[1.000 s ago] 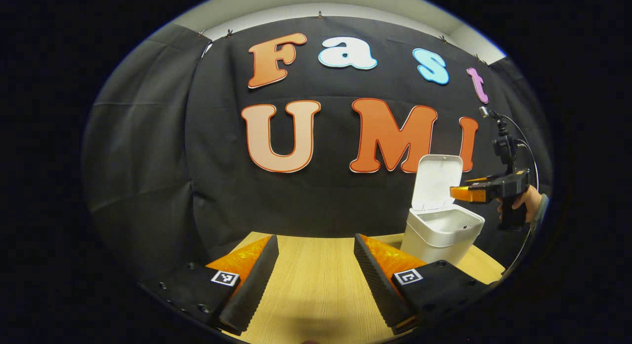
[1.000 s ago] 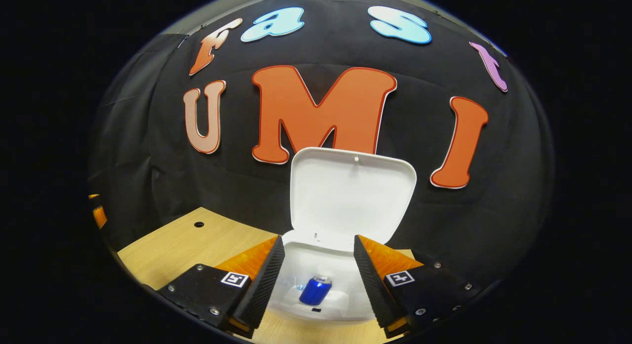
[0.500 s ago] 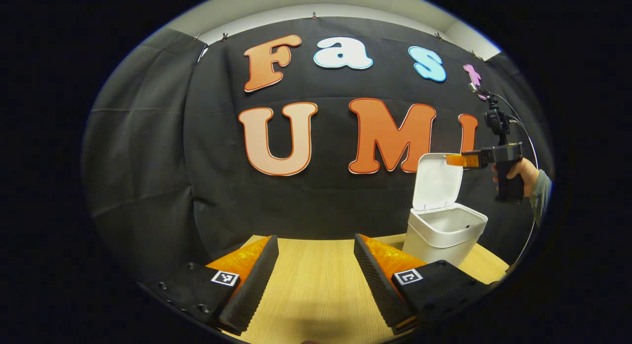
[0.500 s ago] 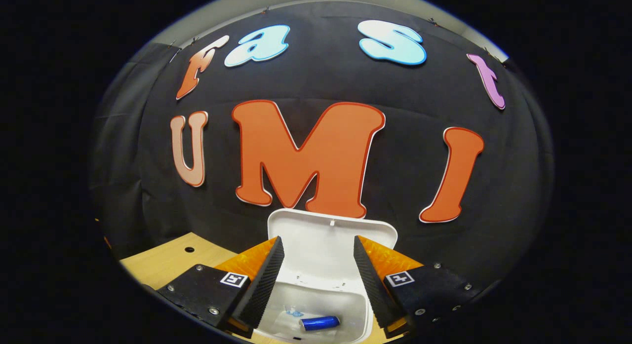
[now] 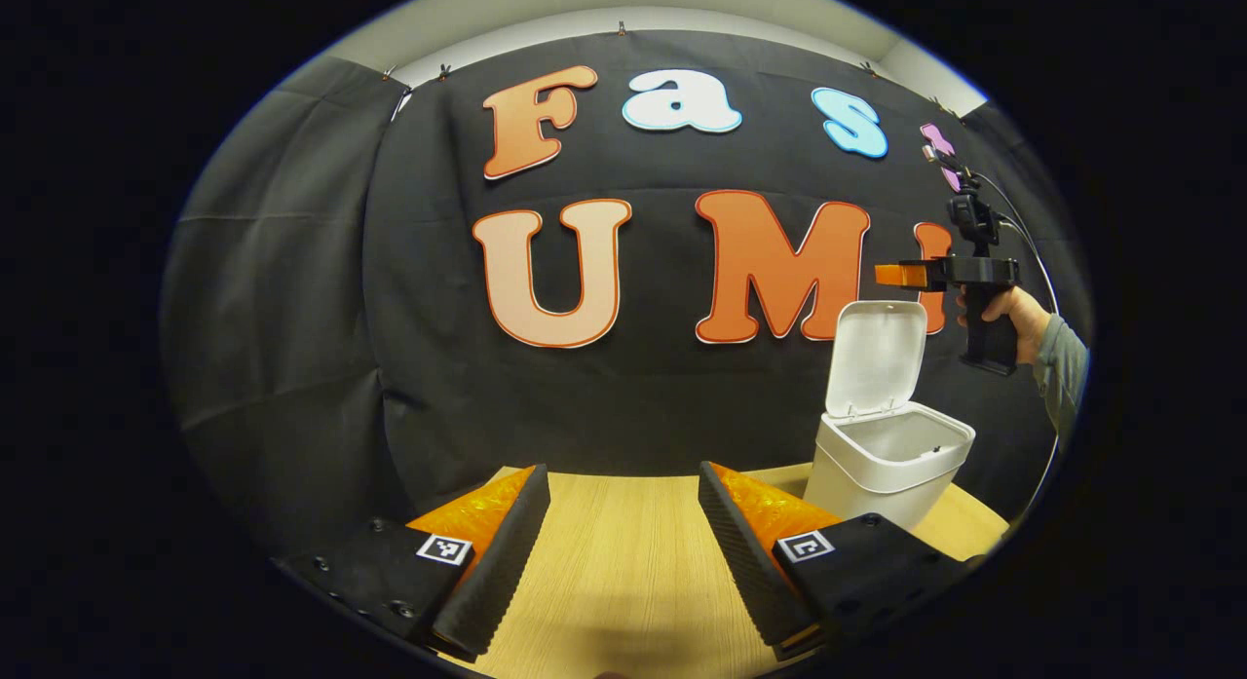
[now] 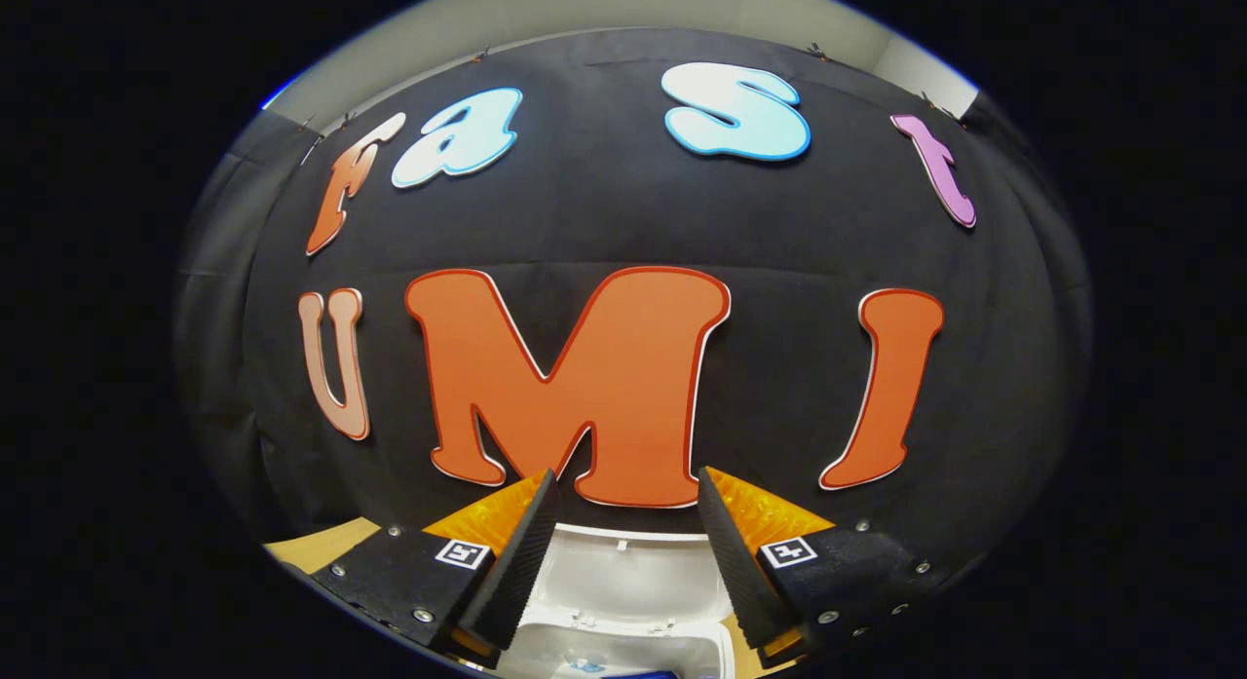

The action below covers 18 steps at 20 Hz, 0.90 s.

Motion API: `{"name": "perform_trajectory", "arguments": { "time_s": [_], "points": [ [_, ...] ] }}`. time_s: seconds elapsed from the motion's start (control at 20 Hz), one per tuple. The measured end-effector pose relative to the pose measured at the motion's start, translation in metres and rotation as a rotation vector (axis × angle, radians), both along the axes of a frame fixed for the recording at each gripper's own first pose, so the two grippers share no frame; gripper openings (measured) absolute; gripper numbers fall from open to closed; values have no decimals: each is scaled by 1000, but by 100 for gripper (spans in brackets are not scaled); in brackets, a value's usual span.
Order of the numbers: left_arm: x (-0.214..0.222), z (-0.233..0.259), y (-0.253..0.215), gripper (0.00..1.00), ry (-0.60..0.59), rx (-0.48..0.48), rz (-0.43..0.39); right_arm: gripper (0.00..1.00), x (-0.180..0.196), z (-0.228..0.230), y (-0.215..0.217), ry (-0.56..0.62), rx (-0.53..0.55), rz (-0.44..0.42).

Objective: Press the lid of the desktop garbage bin to open it, pick up the crumpled paper on the desktop and throw it into the bin, then pick up the pop can on the desktop and drop it into the bin, and finally close the garbage bin lid.

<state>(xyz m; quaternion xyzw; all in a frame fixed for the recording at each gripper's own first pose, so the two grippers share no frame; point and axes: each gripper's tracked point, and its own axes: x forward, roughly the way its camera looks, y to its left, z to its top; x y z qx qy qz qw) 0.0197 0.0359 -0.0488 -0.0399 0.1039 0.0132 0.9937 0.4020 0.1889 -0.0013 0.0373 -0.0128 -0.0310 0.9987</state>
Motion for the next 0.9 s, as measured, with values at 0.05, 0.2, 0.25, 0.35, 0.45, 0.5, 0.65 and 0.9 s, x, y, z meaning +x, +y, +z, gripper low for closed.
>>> {"name": "perform_trajectory", "arguments": {
  "time_s": [0.05,0.2,0.25,0.35,0.45,0.5,0.65,0.9],
  "points": [
    [3,0,1,98,0,1,1,85,5,-6,-3,16,21,-2],
    [3,0,1,99,4,4,7,86,16,-30,-9,95,71,1],
    [3,1,1,98,3,7,7,86,16,-28,-8,84,64,5],
    [4,2,-1,98,2,10,1,85,10,-31,-5,93,24,15],
    [5,4,-7,98,-1,11,-14,85,-1,-31,-1,98,3,29],
    [5,5,-9,98,-2,9,-22,84,-8,-32,0,109,10,38],
    [5,5,-16,98,2,-5,-45,84,-28,-41,4,142,37,68],
    [0,2,-27,98,14,-25,-74,84,-61,-80,20,265,40,125]
  ]
}}
